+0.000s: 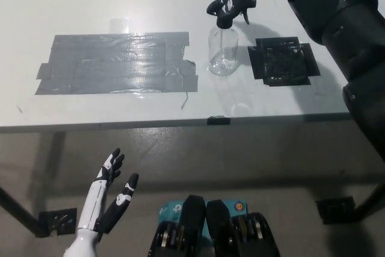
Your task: The robot grabs the black lid of the spray bottle on the desk and places it on the black area of the desk
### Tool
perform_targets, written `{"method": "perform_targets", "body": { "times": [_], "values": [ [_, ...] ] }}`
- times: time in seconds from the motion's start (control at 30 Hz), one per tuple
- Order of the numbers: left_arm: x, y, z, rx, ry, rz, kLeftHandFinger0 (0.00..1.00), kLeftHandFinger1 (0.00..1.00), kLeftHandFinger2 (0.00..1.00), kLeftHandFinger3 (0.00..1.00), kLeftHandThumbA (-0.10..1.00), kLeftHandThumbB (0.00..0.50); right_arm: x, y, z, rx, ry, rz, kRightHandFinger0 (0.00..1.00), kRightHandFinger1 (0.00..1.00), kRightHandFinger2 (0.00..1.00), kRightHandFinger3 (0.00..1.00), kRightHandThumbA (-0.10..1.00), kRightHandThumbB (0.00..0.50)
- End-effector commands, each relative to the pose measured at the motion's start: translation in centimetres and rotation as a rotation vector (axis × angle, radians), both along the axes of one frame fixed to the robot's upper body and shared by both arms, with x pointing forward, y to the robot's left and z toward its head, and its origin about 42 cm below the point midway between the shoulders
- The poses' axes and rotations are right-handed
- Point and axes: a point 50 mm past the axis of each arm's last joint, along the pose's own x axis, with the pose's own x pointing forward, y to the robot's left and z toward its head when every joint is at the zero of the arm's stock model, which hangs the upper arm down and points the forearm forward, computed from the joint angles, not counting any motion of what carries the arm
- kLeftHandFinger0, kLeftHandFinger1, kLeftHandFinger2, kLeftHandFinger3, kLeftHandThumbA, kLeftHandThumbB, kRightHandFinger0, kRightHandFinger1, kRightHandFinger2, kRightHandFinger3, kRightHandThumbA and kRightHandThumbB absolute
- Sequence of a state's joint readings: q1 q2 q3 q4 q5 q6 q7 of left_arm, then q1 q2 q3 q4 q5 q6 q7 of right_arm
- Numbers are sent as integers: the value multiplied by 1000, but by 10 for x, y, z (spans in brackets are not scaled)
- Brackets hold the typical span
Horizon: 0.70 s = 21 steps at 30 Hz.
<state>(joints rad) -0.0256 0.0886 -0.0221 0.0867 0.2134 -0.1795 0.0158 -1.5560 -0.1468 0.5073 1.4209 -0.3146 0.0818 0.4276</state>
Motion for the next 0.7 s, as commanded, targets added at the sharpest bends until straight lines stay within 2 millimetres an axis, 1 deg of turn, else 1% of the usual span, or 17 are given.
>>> {"method": "perform_targets", "body": {
  "times": [0.0, 0.03, 0.13, 0.23, 0.27, 0.33, 0.47, 0.5, 0.53, 0.67],
  "values": [
    [5, 2, 13, 11, -54, -7, 1000, 1000, 1000, 1000, 766, 113, -1, 4, 35, -38, -72, 54, 1000, 1000, 1000, 1000, 833, 500],
    [7, 1, 14, 11, -49, -7, 1000, 1000, 1000, 1000, 765, 114, 0, 2, 33, -52, -67, 49, 1000, 1000, 1000, 1000, 843, 500],
    [7, 0, 14, 14, -58, -8, 1000, 1000, 1000, 1000, 751, 106, 0, -2, 28, -37, -41, 48, 1000, 1000, 1000, 1000, 814, 500],
    [7, 0, 14, 14, -58, -8, 1000, 1000, 1000, 1000, 749, 107, 0, -2, 28, -37, -41, 49, 1000, 1000, 1000, 1000, 813, 500],
    [9, -1, 16, 14, -63, -9, 1000, 1000, 1000, 1000, 736, 99, 0, -5, 23, -42, -32, 53, 1000, 1000, 1000, 1000, 841, 500],
    [11, -1, 17, 19, -67, -16, 1000, 1000, 1000, 1000, 706, 83, 1, -8, 20, -21, -14, 51, 1000, 1000, 1000, 1000, 820, 500],
    [12, -1, 17, 21, -68, -19, 1000, 1000, 1000, 1000, 696, 83, 1, -9, 19, -12, -9, 53, 1000, 1000, 1000, 1000, 818, 500],
    [12, 0, 18, 24, -77, -19, 1000, 1000, 1000, 1000, 648, 67, 1, -12, 12, -6, 0, 43, 1000, 1000, 1000, 1000, 810, 500],
    [12, 0, 19, 29, -80, -20, 1000, 1000, 1000, 1000, 634, 60, 1, -12, 10, -10, 2, 43, 1000, 1000, 1000, 1000, 817, 500],
    [12, 0, 19, 32, -82, -20, 1000, 1000, 1000, 1000, 623, 58, 1, -12, 10, -12, 3, 44, 1000, 1000, 1000, 1000, 818, 500]
  ]
}}
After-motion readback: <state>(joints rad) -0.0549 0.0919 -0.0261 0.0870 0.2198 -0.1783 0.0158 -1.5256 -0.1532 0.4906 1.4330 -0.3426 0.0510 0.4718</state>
